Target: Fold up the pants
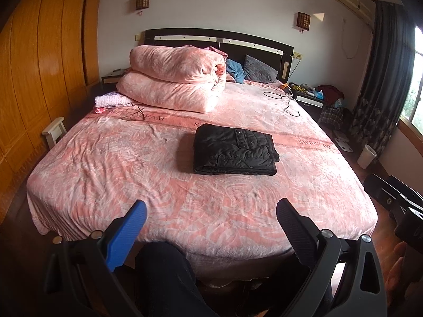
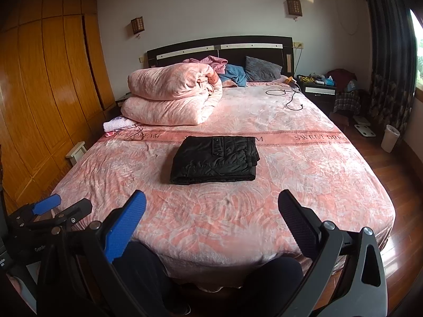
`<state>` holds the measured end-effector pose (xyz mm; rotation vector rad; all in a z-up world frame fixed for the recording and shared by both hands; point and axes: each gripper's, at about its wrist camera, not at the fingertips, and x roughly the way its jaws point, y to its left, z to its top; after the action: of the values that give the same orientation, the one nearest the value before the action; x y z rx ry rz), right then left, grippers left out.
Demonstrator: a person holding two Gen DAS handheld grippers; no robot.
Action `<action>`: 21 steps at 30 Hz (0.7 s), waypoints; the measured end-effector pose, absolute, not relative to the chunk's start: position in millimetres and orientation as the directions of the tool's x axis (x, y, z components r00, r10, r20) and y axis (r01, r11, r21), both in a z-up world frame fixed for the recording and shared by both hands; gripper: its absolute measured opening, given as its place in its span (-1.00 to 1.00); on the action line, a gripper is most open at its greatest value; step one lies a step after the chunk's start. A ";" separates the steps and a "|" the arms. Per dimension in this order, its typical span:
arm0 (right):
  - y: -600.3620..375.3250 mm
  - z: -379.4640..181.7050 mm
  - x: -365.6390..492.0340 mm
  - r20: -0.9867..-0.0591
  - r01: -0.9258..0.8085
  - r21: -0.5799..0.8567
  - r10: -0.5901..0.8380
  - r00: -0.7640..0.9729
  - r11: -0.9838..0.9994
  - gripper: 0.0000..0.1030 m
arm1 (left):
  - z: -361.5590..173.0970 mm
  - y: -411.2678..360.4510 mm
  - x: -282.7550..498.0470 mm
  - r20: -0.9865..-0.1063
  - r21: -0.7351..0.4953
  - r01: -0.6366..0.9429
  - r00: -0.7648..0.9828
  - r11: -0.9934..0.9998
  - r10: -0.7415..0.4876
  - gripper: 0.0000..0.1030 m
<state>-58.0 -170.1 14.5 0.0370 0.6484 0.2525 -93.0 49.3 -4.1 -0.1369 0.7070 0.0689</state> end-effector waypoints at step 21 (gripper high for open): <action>-171.2 11.5 -57.3 -0.597 -0.224 0.114 0.247 0.763 0.968 0.94 | -1.9 53.1 -93.7 -0.655 -0.134 -0.088 0.756 0.987 -0.021 0.92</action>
<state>-57.3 -171.2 11.5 0.0366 0.6546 0.2556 -93.7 53.1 -1.9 -0.1603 0.7139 0.0369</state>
